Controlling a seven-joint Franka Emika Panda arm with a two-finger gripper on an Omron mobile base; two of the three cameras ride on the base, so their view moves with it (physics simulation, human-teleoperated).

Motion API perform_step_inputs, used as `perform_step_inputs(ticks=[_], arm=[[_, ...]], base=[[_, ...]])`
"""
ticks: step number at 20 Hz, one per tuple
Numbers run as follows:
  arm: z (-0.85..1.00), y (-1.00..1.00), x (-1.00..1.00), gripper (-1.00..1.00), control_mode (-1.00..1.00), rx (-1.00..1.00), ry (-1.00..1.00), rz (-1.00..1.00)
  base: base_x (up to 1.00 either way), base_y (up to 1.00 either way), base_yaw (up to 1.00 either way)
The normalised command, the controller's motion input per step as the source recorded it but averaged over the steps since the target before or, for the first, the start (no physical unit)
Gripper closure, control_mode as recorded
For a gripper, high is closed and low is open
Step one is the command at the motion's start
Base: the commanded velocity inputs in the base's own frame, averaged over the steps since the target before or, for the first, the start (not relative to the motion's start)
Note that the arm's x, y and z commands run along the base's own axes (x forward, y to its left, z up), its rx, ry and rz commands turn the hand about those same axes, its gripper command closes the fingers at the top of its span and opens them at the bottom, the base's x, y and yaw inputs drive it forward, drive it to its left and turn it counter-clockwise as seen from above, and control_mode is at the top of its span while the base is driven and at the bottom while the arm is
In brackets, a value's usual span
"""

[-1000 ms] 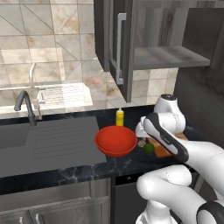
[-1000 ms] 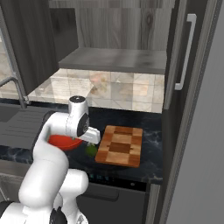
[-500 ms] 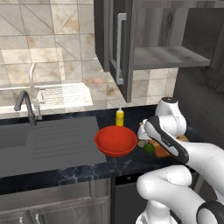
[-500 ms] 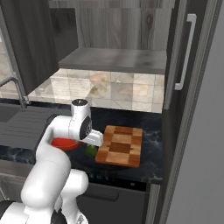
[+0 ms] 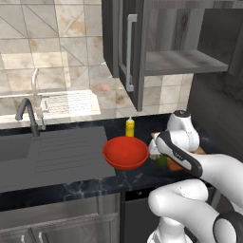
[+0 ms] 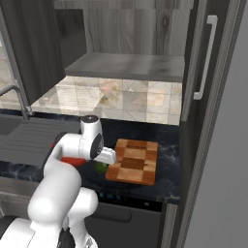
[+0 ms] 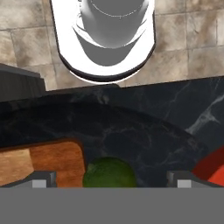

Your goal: Open the cabinet. Place the bowl and condiment on the counter. Then place the lime and garlic on the cutting board.

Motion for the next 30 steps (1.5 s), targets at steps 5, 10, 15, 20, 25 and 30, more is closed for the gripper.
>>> perform_step_inputs(ticks=[5, 10, 15, 20, 25, 30], arm=[[-0.14, 0.00, 0.23, -1.00, -1.00, -0.02, 0.00, 0.00], [-0.10, 0.00, 0.09, -1.00, -1.00, -0.03, 0.00, 0.00], [-0.08, 0.00, 0.05, -1.00, -1.00, -0.02, 0.00, 0.00], [-0.06, 0.00, 0.00, -1.00, -1.00, -0.01, 0.00, 0.00], [-0.09, 0.00, 0.00, -1.00, -1.00, -0.01, 0.00, 0.00], [-0.11, 0.00, -0.01, -1.00, -1.00, -0.01, 0.00, 0.00]], base=[[0.00, 0.00, 0.00], [0.00, 0.00, 0.00], [0.00, 0.00, 0.00], [0.00, 0.00, 0.00], [0.00, 0.00, 0.00], [0.00, 0.00, 0.00]])
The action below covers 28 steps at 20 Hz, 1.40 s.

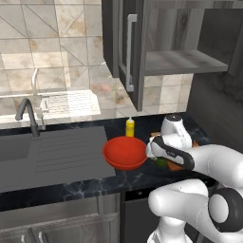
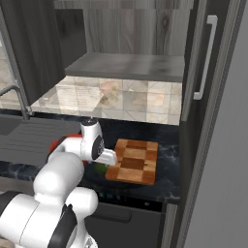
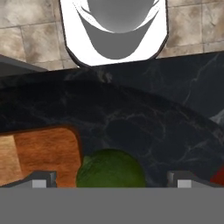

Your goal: Open the cabinet. Place the bowl and condiment on the counter. Then place the lime and garlic on the cutting board.

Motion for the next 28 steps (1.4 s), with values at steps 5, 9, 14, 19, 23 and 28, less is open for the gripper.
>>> perform_step_inputs(ticks=[5, 9, 14, 19, 23, 28], arm=[[-0.13, -0.01, 0.00, -1.00, -1.00, -0.01, 0.00, 0.00], [-0.13, -0.04, 0.00, -1.00, -1.00, -0.02, -0.01, 0.00], [-0.14, -0.05, 0.01, -1.00, -1.00, -0.02, -0.02, 0.00], [-0.07, 0.00, 0.05, -1.00, -1.00, 0.00, -0.06, 0.02], [-0.05, 0.00, 0.04, -1.00, -1.00, 0.00, -0.05, 0.02], [-0.07, 0.00, 0.00, -1.00, -1.00, 0.00, -0.04, 0.02]], base=[[0.00, 0.00, 0.00], [0.00, 0.00, 0.00], [0.00, 0.00, 0.00], [0.00, 0.00, 0.00], [0.00, 0.00, 0.00], [0.00, 0.00, 0.00]])
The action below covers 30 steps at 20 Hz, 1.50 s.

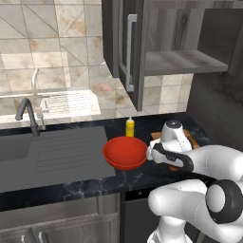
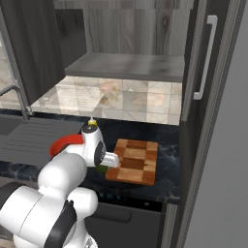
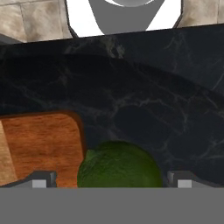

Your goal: Open the cabinet. Place the bowl and condiment on the counter. Then place the lime and garlic on the cutting board.

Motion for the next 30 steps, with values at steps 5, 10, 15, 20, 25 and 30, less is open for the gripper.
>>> perform_step_inputs(ticks=[5, 10, 15, 20, 25, 30], arm=[[-0.12, 0.00, 0.00, -1.00, -1.00, 0.00, -0.01, 0.01], [-0.15, 0.00, 0.00, -1.00, -1.00, 0.00, -0.02, 0.00], [-0.13, 0.00, 0.00, 1.00, -1.00, 0.00, -0.01, 0.00], [-0.07, 0.00, 0.00, 1.00, -1.00, 0.00, -0.04, 0.00], [0.00, 0.00, -0.02, 1.00, -1.00, 0.00, 0.00, 0.00], [0.04, 0.00, -0.10, 1.00, -1.00, 0.00, -0.01, 0.00]], base=[[0.00, 0.00, 0.00], [0.00, 0.00, 0.00], [0.00, 0.00, 0.00], [0.00, 0.00, 0.00], [0.00, 0.00, 0.00], [0.00, 0.00, 0.00]])
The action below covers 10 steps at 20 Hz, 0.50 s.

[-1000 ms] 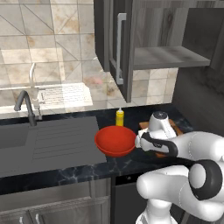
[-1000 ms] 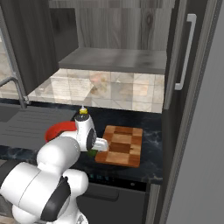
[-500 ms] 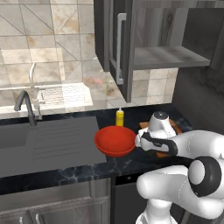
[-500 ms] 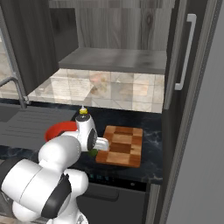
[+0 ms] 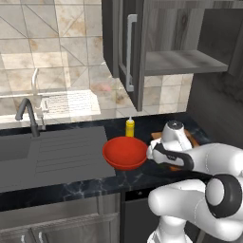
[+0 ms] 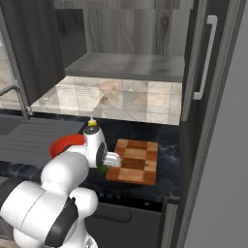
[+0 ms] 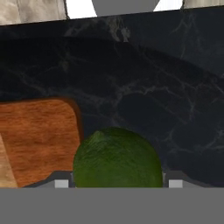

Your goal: Open the cabinet. Place the bowl and condiment on the counter. Then place the lime and garlic on the cutting board.

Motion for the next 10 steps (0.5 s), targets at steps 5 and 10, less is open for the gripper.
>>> perform_step_inputs(ticks=[5, 10], arm=[[0.25, 0.00, -0.10, 1.00, -1.00, -0.02, 0.00, 0.00], [0.25, 0.00, -0.01, 1.00, -1.00, -0.02, 0.00, 0.00]], base=[[0.00, 0.00, 0.00], [0.00, 0.00, 0.00]])
